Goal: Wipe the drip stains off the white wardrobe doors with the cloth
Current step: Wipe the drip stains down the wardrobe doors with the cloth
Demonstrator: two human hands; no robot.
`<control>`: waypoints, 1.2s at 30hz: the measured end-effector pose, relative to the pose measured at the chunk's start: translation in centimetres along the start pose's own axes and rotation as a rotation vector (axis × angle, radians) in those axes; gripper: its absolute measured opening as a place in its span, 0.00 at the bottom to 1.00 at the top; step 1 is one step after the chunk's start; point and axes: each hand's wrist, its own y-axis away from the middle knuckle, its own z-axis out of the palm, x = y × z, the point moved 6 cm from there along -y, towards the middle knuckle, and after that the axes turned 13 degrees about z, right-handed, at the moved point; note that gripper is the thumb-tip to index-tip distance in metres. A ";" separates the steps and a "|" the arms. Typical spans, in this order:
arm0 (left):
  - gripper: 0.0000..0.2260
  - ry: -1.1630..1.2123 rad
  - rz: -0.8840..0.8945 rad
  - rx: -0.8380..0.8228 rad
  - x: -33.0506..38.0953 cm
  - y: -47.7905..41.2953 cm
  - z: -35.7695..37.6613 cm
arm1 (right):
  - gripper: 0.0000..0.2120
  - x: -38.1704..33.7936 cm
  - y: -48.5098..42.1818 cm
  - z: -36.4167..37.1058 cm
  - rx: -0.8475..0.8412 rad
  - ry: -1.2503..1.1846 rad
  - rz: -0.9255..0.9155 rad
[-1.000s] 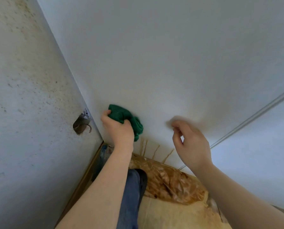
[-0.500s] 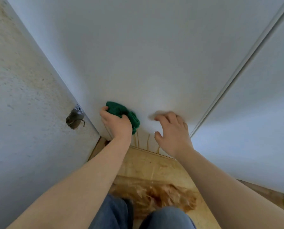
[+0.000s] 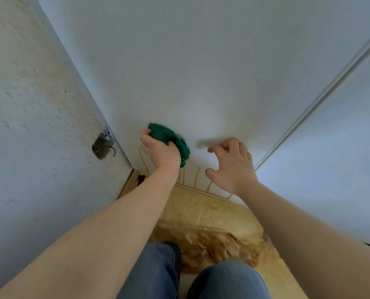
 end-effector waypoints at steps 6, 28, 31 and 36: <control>0.24 -0.005 -0.003 0.014 -0.2 0.2 0.3 | 0.28 0.1 0.1 -0.3 -0.017 0.043 -0.030; 0.23 0.043 0.000 0.024 -8.5 -1.6 0.5 | 0.13 -2.1 -1.7 3.7 0.689 0.101 -0.123; 0.22 0.047 -0.022 0.035 -10.8 -2.2 0.4 | 0.11 -1.8 -2.2 4.9 0.784 0.105 -0.186; 0.20 0.191 -0.293 0.085 -12.4 -3.5 0.2 | 0.12 -1.5 -2.1 5.3 0.869 0.050 -0.232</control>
